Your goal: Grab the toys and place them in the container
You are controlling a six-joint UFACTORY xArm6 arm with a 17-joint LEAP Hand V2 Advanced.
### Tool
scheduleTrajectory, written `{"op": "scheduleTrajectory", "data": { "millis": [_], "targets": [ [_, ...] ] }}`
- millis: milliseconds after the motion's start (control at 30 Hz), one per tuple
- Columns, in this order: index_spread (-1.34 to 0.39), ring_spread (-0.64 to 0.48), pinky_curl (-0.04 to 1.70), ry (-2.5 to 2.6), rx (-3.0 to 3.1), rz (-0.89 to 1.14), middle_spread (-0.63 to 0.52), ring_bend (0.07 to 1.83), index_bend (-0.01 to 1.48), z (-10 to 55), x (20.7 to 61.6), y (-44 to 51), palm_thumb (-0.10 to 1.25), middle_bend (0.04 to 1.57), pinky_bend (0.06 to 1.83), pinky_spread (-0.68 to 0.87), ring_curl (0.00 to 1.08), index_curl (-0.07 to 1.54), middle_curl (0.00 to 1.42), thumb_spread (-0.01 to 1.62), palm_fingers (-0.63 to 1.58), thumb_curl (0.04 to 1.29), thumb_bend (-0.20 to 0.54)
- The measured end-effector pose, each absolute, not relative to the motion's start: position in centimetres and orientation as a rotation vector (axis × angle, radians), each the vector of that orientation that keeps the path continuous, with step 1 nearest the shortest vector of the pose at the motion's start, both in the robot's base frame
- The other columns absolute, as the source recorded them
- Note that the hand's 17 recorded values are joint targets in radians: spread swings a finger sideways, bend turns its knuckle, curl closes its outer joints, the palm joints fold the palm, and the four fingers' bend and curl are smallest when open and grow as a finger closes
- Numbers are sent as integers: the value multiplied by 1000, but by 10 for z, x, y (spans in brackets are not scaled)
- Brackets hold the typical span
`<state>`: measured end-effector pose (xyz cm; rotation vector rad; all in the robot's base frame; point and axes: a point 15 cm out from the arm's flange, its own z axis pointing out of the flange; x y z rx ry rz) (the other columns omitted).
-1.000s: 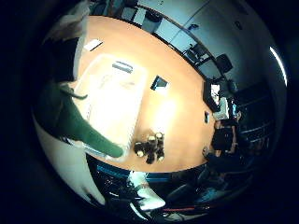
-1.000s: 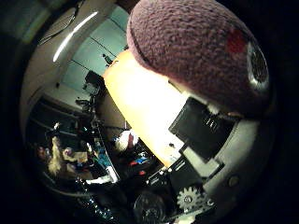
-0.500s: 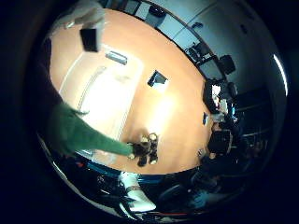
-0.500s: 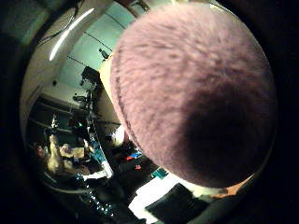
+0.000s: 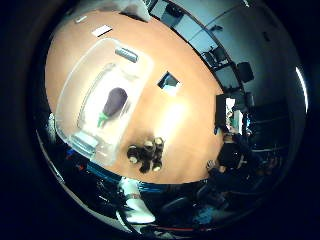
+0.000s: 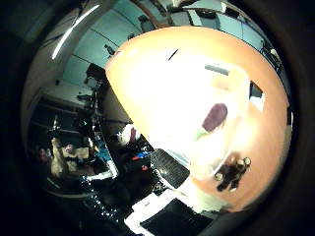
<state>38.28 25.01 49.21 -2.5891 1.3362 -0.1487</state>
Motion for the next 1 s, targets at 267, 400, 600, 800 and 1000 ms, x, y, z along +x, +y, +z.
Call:
{"op": "scheduleTrajectory", "data": {
  "millis": [267, 400, 600, 800, 1000],
  "targets": [
    [-391, 242, 420, 1536, -2591, -120, 113, 454, 160, 479, 381, 142, 435, 225, 652, 546, 237, 279, 330, 1094, 103, 265, -23],
    [-385, 241, 391, 1621, -2599, -77, 121, 443, 159, 450, 365, 96, 434, 220, 644, 538, 234, 274, 329, 1092, 107, 266, -22],
    [-384, 231, 356, 1701, -2598, -34, 128, 421, 157, 400, 342, 46, 434, 209, 645, 526, 230, 267, 328, 1091, 109, 266, -22],
    [-384, 226, 328, 1748, -2628, 64, 121, 412, 156, 336, 310, 24, 442, 204, 639, 516, 230, 262, 329, 1083, 113, 267, -23],
    [-384, 222, 308, 1752, -2655, 115, 114, 382, 159, 279, 289, 14, 441, 197, 640, 509, 227, 265, 328, 1078, 104, 266, -23]
  ]
}}
